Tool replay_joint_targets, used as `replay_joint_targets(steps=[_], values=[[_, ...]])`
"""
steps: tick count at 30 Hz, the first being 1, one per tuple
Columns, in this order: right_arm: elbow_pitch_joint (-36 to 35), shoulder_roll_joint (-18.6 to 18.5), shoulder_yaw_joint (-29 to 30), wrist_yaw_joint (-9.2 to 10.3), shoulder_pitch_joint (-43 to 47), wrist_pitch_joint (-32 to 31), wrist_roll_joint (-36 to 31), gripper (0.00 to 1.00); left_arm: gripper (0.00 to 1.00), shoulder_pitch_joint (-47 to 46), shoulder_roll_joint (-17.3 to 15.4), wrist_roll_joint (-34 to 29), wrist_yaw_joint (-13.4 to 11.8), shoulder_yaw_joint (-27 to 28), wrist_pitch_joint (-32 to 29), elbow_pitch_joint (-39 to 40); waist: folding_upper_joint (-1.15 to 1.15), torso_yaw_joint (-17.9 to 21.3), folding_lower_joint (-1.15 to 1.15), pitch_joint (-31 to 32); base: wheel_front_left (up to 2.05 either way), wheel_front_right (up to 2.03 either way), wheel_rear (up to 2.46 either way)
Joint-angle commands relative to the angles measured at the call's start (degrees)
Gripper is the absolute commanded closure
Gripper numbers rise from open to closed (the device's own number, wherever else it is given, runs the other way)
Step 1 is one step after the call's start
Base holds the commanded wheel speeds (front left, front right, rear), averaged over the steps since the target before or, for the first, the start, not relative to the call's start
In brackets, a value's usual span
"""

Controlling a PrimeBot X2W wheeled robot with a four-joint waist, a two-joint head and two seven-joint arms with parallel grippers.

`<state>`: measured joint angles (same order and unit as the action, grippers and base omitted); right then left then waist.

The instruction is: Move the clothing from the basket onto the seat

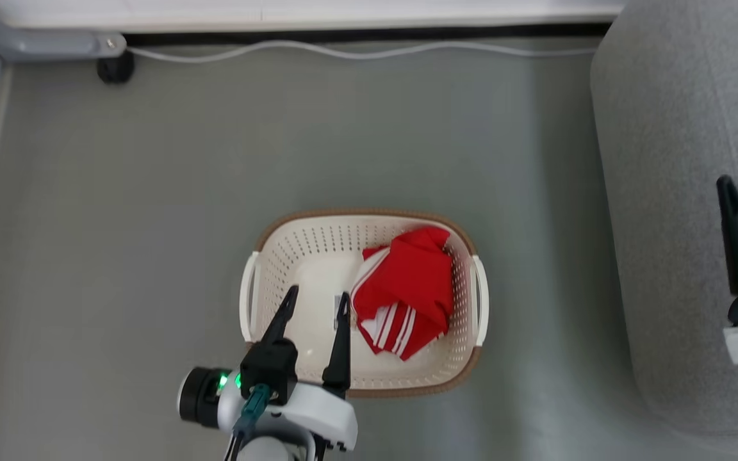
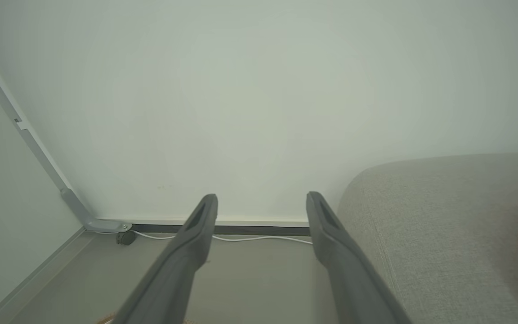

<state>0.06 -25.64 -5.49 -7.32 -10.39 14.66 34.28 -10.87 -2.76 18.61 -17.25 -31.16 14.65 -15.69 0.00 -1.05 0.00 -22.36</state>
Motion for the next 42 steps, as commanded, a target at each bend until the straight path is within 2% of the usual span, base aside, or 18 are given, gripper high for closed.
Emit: replay_joint_targets(steps=[1,5,11,20,26,33,42], values=[[-2.3,-2.2,-0.4,-0.17,-1.0,0.3,0.8,0.00,0.00,-2.7,-0.1,1.0,-0.9,0.7,0.3,0.5,0.00,1.2,0.00,-4.3,0.00,0.00,0.00],[-4.9,-3.7,0.2,-0.17,-3.1,0.3,2.2,0.00,0.00,-7.5,-0.1,3.3,-1.7,-2.2,0.3,-2.3,0.00,2.1,0.00,-8.8,0.00,0.00,0.00],[-8.4,-5.3,1.2,-0.17,-5.8,0.3,3.8,0.00,0.00,-15.0,-0.1,5.6,-1.7,-6.3,0.3,-6.0,0.00,3.0,0.00,-15.1,0.00,0.00,0.00],[-13.0,-6.9,2.2,-0.17,-10.9,0.3,5.6,0.00,0.00,-26.7,-0.1,11.8,-0.3,-12.3,0.3,-15.0,0.00,5.8,0.00,-24.4,0.00,0.00,0.00],[-14.5,-7.8,3.5,-0.17,-12.8,0.3,6.1,0.00,0.00,-32.7,-0.1,16.3,0.9,-15.0,0.3,-20.6,0.00,7.2,0.00,-28.1,0.00,0.00,0.00],[-16.0,-8.2,4.0,-0.17,-13.6,0.3,6.1,0.00,0.00,-38.3,-0.1,25.1,2.0,-18.9,0.3,-29.3,0.00,8.3,0.00,-30.6,0.00,0.00,0.00],[-16.9,-8.0,4.0,-0.17,-14.2,0.3,6.2,0.00,0.00,-45.6,-0.1,33.4,0.5,-25.0,0.3,-36.7,0.00,9.9,0.00,-33.5,0.00,0.00,0.00]])
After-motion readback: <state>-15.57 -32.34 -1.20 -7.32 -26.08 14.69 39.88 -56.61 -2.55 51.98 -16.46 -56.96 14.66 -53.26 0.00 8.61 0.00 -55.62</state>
